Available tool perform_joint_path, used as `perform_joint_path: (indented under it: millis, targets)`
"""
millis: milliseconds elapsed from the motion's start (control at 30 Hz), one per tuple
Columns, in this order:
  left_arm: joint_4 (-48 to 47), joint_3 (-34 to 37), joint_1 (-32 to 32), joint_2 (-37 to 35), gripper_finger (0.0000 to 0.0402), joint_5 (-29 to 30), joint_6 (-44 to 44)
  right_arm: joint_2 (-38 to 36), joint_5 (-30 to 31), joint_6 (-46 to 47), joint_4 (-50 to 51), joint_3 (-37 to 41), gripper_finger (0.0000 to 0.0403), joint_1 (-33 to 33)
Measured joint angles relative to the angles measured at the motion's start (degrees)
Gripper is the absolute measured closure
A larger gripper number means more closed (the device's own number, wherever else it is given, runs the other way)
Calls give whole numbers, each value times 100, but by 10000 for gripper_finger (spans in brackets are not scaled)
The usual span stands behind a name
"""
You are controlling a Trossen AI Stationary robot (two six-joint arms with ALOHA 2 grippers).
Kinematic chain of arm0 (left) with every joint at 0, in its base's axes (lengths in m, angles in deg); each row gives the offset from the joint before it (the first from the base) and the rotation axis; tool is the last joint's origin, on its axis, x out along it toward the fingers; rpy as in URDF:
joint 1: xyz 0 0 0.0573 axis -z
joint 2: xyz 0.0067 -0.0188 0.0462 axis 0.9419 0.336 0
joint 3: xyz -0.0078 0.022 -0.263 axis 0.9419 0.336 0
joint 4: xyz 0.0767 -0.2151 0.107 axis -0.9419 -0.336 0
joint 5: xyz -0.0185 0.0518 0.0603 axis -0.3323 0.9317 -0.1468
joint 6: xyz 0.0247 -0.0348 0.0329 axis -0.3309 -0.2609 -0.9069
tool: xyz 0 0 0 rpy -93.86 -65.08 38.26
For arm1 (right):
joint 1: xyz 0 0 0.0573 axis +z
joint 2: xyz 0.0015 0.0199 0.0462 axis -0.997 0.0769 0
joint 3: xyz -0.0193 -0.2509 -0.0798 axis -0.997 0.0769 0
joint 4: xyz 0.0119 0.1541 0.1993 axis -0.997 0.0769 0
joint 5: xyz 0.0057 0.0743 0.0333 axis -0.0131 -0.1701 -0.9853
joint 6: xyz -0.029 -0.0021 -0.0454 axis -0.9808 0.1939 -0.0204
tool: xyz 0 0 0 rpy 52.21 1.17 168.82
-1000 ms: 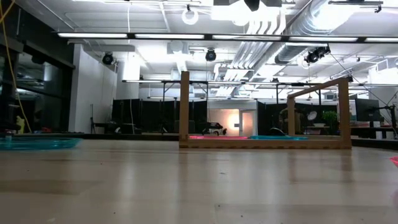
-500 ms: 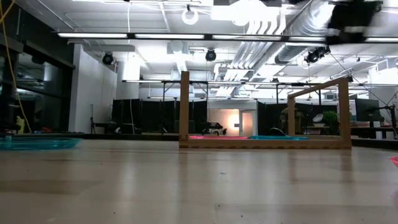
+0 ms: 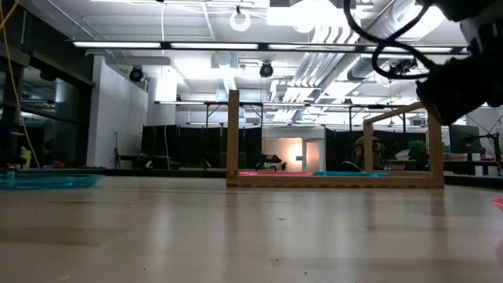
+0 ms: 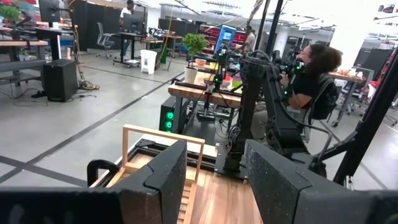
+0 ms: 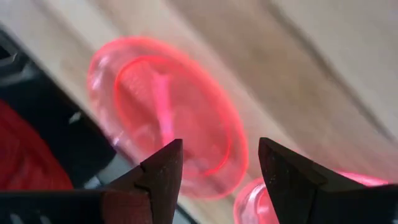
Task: Place and stack plates onto a shelf
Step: Stack the pink plate on top of the other pink plates on the shelf
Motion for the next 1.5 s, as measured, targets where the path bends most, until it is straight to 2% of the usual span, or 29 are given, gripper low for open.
perform_joint_path:
  millis: [333, 700, 833, 1000, 1233, 1500]
  targets:
    - [-4, 0, -2, 0, 250, 105, 4, 76, 324, -36, -438, 167, 210, 225]
    - [-9, 0, -1, -1, 250, 106, 0, 832, 163, -34, -930, 100, 213, 278]
    - [-29, 0, 1, 0, 250, 107, -2, 921, 182, 44, -899, 82, 255, 276]
    - [-50, 0, 1, -1, 250, 107, -119, 911, 224, 1, -803, 88, 382, 277]
    - [-50, 0, 1, 0, 250, 107, -183, 548, 38, -399, -971, 99, 400, 131]
    - [-46, 0, 1, 0, 250, 107, -203, -501, -70, -1233, -1756, 99, 402, -346]
